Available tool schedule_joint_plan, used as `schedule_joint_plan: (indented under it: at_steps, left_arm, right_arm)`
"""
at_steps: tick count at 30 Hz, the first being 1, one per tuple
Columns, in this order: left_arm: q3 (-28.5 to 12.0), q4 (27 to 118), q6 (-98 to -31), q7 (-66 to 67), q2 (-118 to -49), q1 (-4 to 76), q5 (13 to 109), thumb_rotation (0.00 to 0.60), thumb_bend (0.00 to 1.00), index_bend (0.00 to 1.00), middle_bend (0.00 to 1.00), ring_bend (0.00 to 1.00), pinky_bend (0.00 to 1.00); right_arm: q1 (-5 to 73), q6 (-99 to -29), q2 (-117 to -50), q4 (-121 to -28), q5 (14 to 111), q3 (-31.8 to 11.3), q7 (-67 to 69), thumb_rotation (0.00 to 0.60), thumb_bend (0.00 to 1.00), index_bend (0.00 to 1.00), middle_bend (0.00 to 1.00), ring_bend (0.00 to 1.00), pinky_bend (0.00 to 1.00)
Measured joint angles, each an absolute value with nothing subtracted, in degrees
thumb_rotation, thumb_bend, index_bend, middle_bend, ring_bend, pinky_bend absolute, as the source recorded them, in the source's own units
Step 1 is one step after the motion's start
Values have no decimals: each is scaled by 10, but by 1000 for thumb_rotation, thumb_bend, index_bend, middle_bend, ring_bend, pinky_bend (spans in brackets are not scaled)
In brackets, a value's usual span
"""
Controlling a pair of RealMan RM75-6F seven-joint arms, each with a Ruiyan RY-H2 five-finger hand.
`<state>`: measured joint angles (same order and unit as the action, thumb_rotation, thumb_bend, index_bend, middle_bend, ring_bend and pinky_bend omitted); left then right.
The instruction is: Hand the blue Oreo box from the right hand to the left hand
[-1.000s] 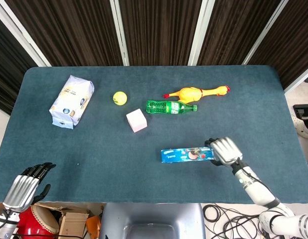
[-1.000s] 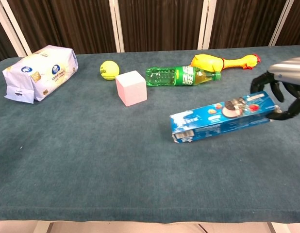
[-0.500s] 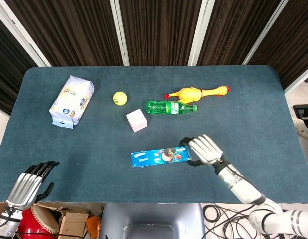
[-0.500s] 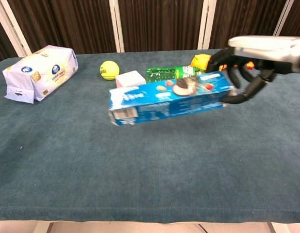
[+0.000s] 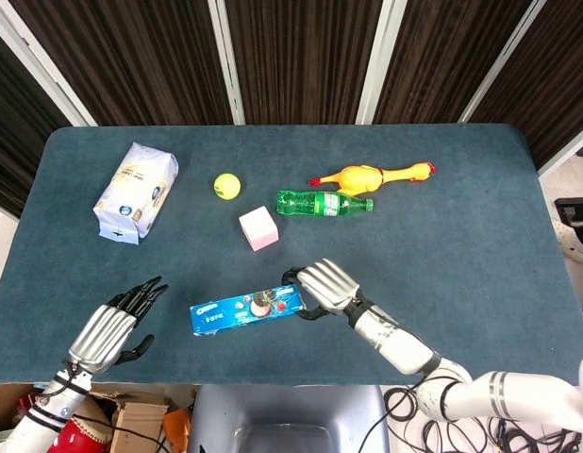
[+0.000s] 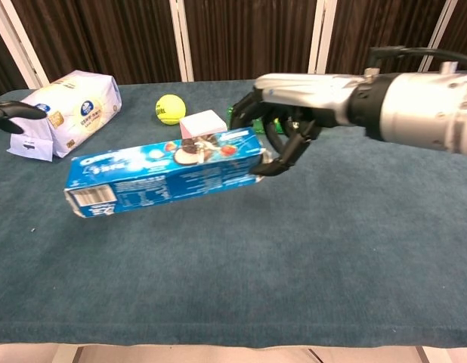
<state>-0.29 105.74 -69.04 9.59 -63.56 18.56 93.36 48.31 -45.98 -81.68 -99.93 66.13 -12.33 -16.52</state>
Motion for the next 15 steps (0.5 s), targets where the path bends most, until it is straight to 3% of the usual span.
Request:
schedule_joint_plan:
  at_steps: [15]
  left_arm:
    - [-9, 1138, -610, 150, -642, 234, 866, 600, 326, 7, 52, 119, 312]
  right_arm:
    - [540, -481, -880, -988, 581, -144, -210, 600, 277, 662, 495, 583, 720]
